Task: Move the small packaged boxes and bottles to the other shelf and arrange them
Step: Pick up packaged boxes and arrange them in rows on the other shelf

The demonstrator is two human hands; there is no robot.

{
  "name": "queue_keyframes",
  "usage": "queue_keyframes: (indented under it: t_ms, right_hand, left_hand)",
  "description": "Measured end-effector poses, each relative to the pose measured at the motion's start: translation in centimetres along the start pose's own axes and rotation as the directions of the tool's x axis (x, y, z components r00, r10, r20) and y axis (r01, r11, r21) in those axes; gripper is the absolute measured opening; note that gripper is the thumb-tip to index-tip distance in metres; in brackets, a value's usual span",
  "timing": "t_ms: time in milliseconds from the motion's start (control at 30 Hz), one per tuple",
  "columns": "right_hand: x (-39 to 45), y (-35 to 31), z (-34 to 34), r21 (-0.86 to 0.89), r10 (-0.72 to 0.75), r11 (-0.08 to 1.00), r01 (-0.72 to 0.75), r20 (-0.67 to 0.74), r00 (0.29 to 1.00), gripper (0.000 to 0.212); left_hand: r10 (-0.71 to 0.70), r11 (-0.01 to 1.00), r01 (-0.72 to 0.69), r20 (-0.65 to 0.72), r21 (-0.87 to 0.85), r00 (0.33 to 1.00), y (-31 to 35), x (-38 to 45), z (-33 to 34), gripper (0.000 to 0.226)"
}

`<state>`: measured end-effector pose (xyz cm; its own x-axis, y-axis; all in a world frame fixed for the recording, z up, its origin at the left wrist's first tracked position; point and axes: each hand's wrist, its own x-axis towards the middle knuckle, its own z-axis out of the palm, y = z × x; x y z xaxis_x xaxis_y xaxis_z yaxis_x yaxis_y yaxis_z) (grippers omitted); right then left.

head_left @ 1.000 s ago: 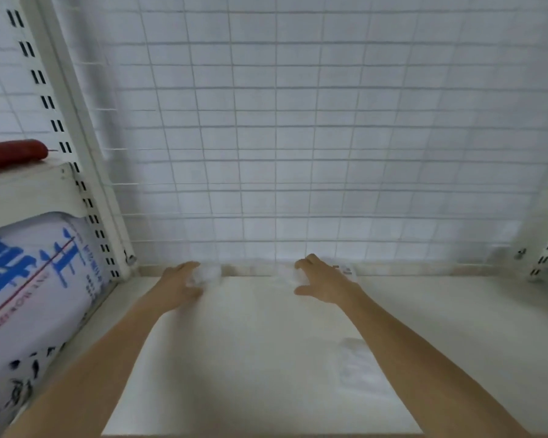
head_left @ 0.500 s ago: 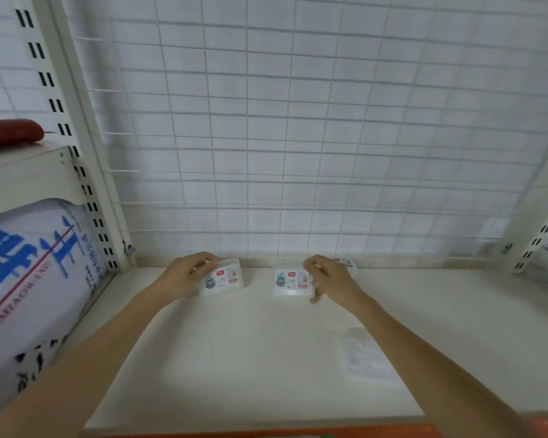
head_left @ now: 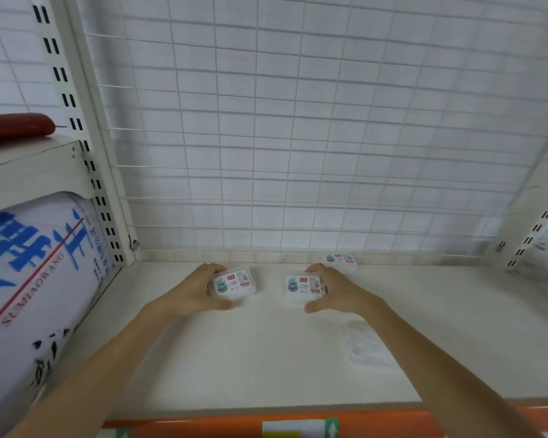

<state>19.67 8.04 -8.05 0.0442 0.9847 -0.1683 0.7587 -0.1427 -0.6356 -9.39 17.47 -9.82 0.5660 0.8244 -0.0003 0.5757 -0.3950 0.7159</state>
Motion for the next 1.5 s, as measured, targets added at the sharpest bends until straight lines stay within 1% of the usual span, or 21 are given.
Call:
queue_keyframes:
  t_ms: [67, 133, 200, 233, 300, 400, 500, 567, 667, 800, 933, 1000, 1067, 1100, 1200, 1233, 1267, 1333, 1400, 1467, 1500]
  right_hand:
    - [-0.2, -0.2, 0.1, -0.043, -0.01, 0.999, 0.008, -0.051, 0.999, 0.076]
    - [-0.6, -0.1, 0.1, -0.096, -0.019, 0.995, 0.008, -0.109, 0.994, 0.075]
    - [-1.5, 0.4, -0.1, -0.108, -0.033, 0.994, 0.014, -0.177, 0.984, 0.077]
    - [-2.1, 0.6, -0.3, -0.11, -0.046, 0.994, 0.022, -0.217, 0.975, 0.077]
    - [-4.0, 1.4, -1.0, -0.115, -0.059, 0.993, 0.026, -0.301, 0.952, 0.075]
    - [-7.9, 3.3, -2.6, -0.069, -0.038, 0.998, 0.008, -0.436, 0.899, 0.072]
    - [-13.1, 5.8, -4.5, -0.008, 0.027, 0.999, -0.038, -0.564, 0.825, 0.07]
    - [-17.1, 7.7, -5.4, 0.025, 0.084, 0.996, -0.088, -0.637, 0.767, 0.067]
    - [-23.7, 10.5, -6.3, 0.117, 0.213, 0.975, -0.188, -0.725, 0.655, 0.065]
    - [-32.6, 13.9, -6.6, 0.199, 0.356, 0.921, -0.335, -0.779, 0.517, 0.067]
    - [-40.7, 17.7, -6.4, 0.266, 0.423, 0.885, -0.383, -0.804, 0.418, 0.07]
    - [-44.1, 19.6, -6.7, 0.267, 0.429, 0.872, -0.41, -0.819, 0.38, 0.068]
    - [-47.1, 21.4, -7.3, 0.251, 0.415, 0.874, -0.416, -0.832, 0.369, 0.065]
    - [-48.5, 22.3, -7.7, 0.246, 0.41, 0.875, -0.417, -0.834, 0.369, 0.065]
    - [-52.6, 25.5, -8.9, 0.231, 0.408, 0.872, -0.431, -0.828, 0.384, 0.066]
    - [-53.9, 26.7, -9.4, 0.225, 0.405, 0.874, -0.43, -0.827, 0.39, 0.066]
    - [-55.1, 27.7, -9.8, 0.222, 0.404, 0.875, -0.431, -0.826, 0.394, 0.066]
    - [-57.2, 29.7, -10.6, 0.203, 0.397, 0.874, -0.442, -0.822, 0.407, 0.067]
    - [-59.3, 31.6, -11.3, 0.188, 0.395, 0.869, -0.458, -0.821, 0.412, 0.068]
    - [-61.2, 33.1, -12.0, 0.19, 0.404, 0.86, -0.473, -0.82, 0.406, 0.07]
    - [-62.2, 33.9, -12.3, 0.179, 0.401, 0.857, -0.483, -0.82, 0.408, 0.071]
  left_hand:
    - [0.033, 0.995, -0.029, -0.042, 0.096, 0.999, -0.3, 0.2, 0.0, 0.062]
    - [0.06, 0.985, -0.052, -0.043, 0.167, 0.997, -0.5, 0.5, -0.2, 0.078]
    - [0.124, 0.978, -0.114, -0.051, 0.176, 0.991, -0.4, 0.9, 0.0, 0.092]
    - [0.162, 0.976, -0.15, -0.064, 0.16, 0.985, -0.1, 1.1, 0.3, 0.094]
    - [0.247, 0.964, -0.236, -0.087, 0.12, 0.965, 1.4, 1.5, 1.0, 0.087]
    - [0.373, 0.928, -0.373, -0.115, 0.016, 0.921, 4.7, 2.5, 2.8, 0.071]
    - [0.503, 0.862, -0.507, -0.102, -0.015, 0.858, 8.7, 3.8, 5.8, 0.06]
    - [0.572, 0.816, -0.576, -0.074, -0.049, 0.817, 11.8, 4.4, 8.3, 0.062]
    - [0.647, 0.76, -0.645, 0.006, -0.086, 0.762, 16.5, 4.6, 12.5, 0.064]
    - [0.742, 0.671, -0.728, 0.114, -0.141, 0.661, 22.9, 3.8, 17.9, 0.064]
    - [0.806, 0.592, -0.777, 0.142, -0.216, 0.575, 28.6, 2.2, 23.4, 0.065]
    - [0.824, 0.567, -0.786, 0.153, -0.246, 0.546, 31.1, 1.4, 26.4, 0.067]
    - [0.822, 0.568, -0.778, 0.157, -0.269, 0.547, 33.3, 0.4, 29.4, 0.068]
    - [0.815, 0.578, -0.768, 0.154, -0.275, 0.559, 34.5, -0.3, 30.9, 0.068]
    - [0.757, 0.648, -0.703, 0.152, -0.293, 0.635, 37.4, -2.1, 35.5, 0.065]
    - [0.735, 0.671, -0.676, 0.159, -0.304, 0.659, 38.4, -2.8, 37.0, 0.069]
    - [0.729, 0.678, -0.671, 0.152, -0.299, 0.668, 39.3, -3.4, 38.4, 0.075]
    - [0.736, 0.673, -0.691, 0.149, -0.264, 0.66, 41.1, -4.4, 41.3, 0.085]
    - [0.727, 0.686, -0.69, 0.186, -0.23, 0.661, 43.0, -5.4, 43.8, 0.089]
    - [0.74, 0.671, -0.712, 0.227, -0.205, 0.633, 44.7, -6.2, 46.1, 0.091]
    - [0.745, 0.664, -0.723, 0.251, -0.189, 0.618, 45.6, -6.4, 47.1, 0.088]
